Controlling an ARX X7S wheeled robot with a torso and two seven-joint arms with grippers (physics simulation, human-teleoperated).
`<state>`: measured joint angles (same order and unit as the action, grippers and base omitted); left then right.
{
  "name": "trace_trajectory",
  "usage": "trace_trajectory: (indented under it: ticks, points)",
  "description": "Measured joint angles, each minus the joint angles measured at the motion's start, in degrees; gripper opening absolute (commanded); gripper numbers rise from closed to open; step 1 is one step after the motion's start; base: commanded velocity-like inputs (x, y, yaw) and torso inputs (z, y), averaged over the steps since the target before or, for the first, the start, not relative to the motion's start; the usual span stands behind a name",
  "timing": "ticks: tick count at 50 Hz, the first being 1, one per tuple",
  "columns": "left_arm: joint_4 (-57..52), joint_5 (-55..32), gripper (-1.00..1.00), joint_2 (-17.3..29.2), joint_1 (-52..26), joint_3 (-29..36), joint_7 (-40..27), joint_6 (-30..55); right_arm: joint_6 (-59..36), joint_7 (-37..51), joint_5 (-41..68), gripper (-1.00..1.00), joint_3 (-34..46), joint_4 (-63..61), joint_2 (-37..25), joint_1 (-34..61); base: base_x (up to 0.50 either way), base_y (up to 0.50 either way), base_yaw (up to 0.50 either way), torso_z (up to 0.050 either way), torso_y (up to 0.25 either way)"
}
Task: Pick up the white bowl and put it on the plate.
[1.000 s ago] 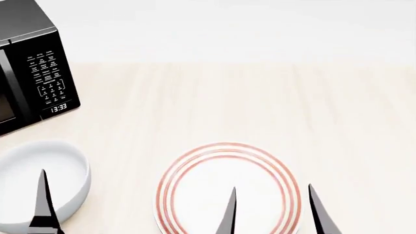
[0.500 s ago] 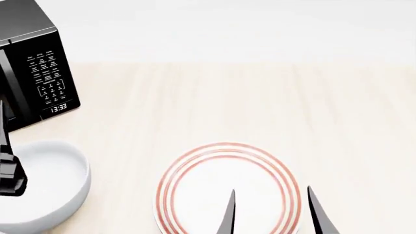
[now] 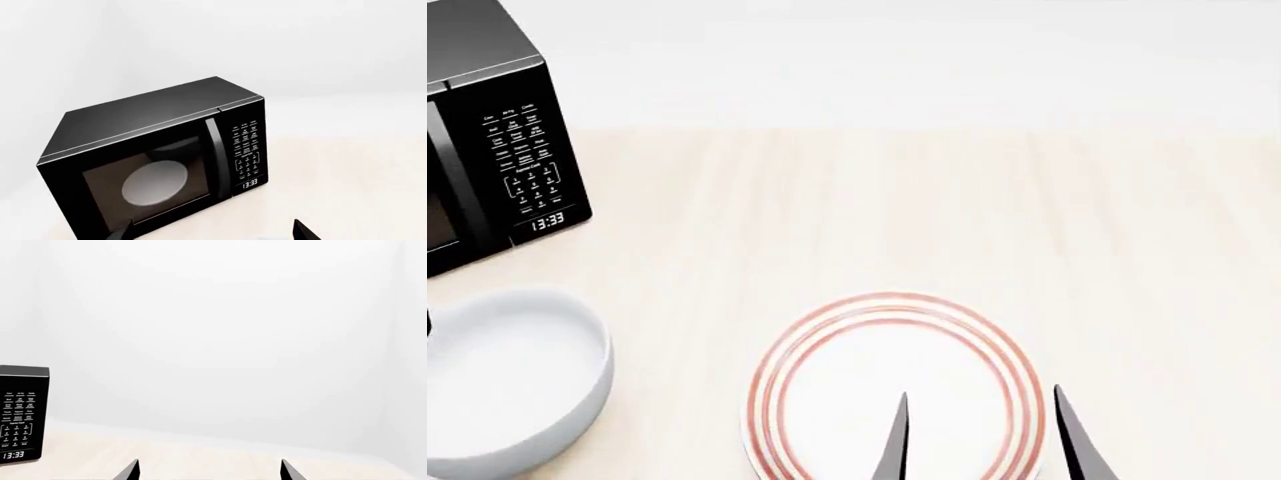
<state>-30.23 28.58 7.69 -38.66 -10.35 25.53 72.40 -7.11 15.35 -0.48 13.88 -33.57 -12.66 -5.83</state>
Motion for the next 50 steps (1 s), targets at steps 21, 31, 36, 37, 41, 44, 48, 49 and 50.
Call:
trace_trajectory:
  ticks: [21,31,36,37,41,44,48,49,50]
  points:
    - [11.4,-1.0,1.00,0.5,-2.1,-3.5,-2.1,0.0,0.5,0.7,0.5,1.00,0.7,0.6,-0.6,0.0,0.00,0.00,0.00,0.000,0.000]
    - [13.3,-1.7,1.00,0.1,-2.1,-4.0,-2.8,-0.4,0.5,1.1,0.6,1.00,1.0,0.6,-1.0,0.0,0.00,0.00,0.00,0.000,0.000]
    - [14.4,-2.2,1.00,-0.1,-2.0,-4.3,-3.2,-1.2,0.6,1.2,0.7,1.00,1.1,0.6,-1.1,0.0,0.00,0.00,0.00,0.000,0.000]
    - [14.6,-2.3,1.00,-0.2,-2.0,-4.3,-3.3,-1.3,0.6,1.2,0.7,1.00,1.2,0.6,-1.1,0.1,0.00,0.00,0.00,0.000,0.000]
    - [15.3,-2.7,1.00,-0.4,-1.9,-4.5,-3.7,-1.9,0.6,1.4,0.8,1.00,1.3,0.7,-1.3,0.1,0.00,0.00,0.00,0.000,0.000]
    - [15.8,-3.0,1.00,-0.5,-1.9,-4.7,-4.0,-2.3,0.7,1.5,0.9,1.00,1.4,0.7,-1.4,0.1,0.00,0.00,0.00,0.000,0.000]
    - [16.5,-3.4,1.00,-0.7,-1.7,-5.0,-4.5,-3.1,0.7,1.6,0.9,1.00,1.5,0.8,-1.5,0.2,0.00,0.00,0.00,0.000,0.000]
    - [16.7,-3.5,1.00,-0.7,-1.7,-5.1,-4.6,-3.3,0.8,1.6,1.0,1.00,1.5,0.9,-1.5,0.2,0.00,0.00,0.00,0.000,0.000]
    - [16.9,-3.6,1.00,-0.8,-1.6,-5.2,-4.8,-3.5,0.8,1.6,1.0,1.00,1.5,0.9,-1.5,0.2,0.00,0.00,0.00,0.000,0.000]
